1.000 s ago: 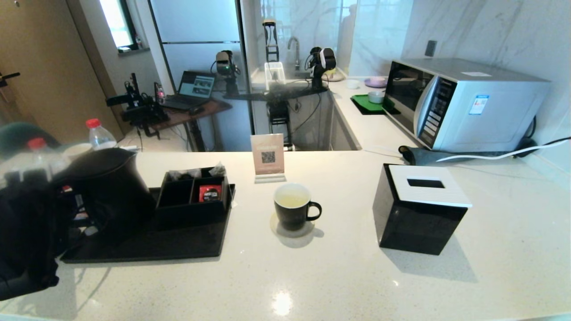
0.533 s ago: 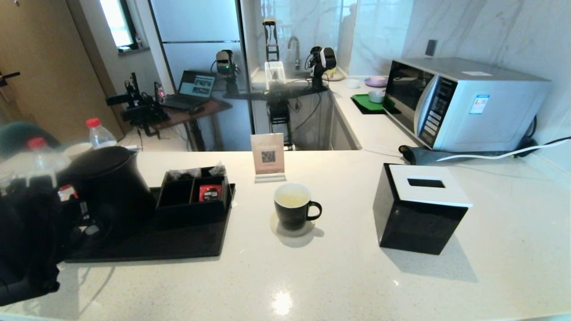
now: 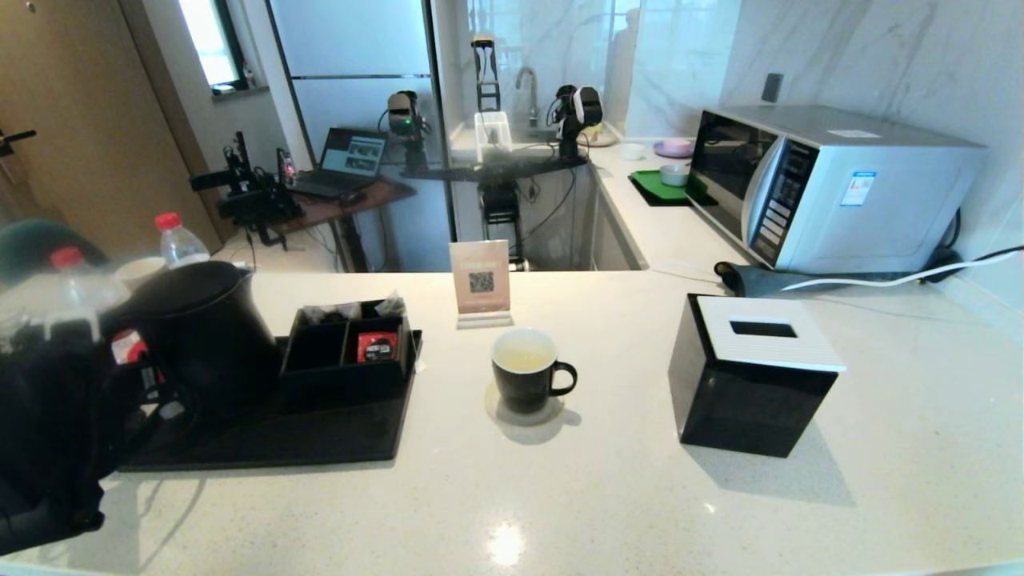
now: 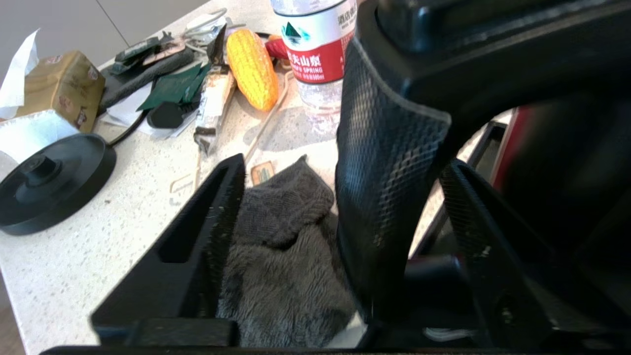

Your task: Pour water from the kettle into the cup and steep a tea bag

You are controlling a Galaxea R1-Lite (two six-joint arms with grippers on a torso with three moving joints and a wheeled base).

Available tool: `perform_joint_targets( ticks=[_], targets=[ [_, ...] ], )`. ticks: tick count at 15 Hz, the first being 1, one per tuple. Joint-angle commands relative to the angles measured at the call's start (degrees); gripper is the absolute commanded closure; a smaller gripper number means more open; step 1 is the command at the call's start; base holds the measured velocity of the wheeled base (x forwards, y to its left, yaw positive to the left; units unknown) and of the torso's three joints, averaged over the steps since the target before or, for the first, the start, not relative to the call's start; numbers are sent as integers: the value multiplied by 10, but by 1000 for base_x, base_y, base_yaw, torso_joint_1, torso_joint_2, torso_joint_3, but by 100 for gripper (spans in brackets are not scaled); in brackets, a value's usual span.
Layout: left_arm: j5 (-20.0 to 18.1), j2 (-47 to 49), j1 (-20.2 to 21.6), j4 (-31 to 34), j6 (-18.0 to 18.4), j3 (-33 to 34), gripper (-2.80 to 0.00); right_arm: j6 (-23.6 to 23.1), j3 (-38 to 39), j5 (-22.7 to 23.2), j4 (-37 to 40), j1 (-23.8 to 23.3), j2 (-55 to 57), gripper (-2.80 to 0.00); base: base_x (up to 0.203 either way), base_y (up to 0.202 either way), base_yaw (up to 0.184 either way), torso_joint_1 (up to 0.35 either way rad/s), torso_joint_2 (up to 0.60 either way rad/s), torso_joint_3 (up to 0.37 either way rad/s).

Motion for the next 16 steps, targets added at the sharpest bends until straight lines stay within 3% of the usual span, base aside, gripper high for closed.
perform_joint_targets(
  ticks=[1,15,16],
  targets=[
    [1,-12,-4,-28,1,15,-280,0,0,0,0,0,1,0,0,0,0,0,0,0],
    [2,-135,-13,-28,2,148,-280,0,0,0,0,0,1,0,0,0,0,0,0,0],
    [2,-145,-14,-28,2,160,0,0,0,0,0,0,1,0,0,0,0,0,0,0]
  ],
)
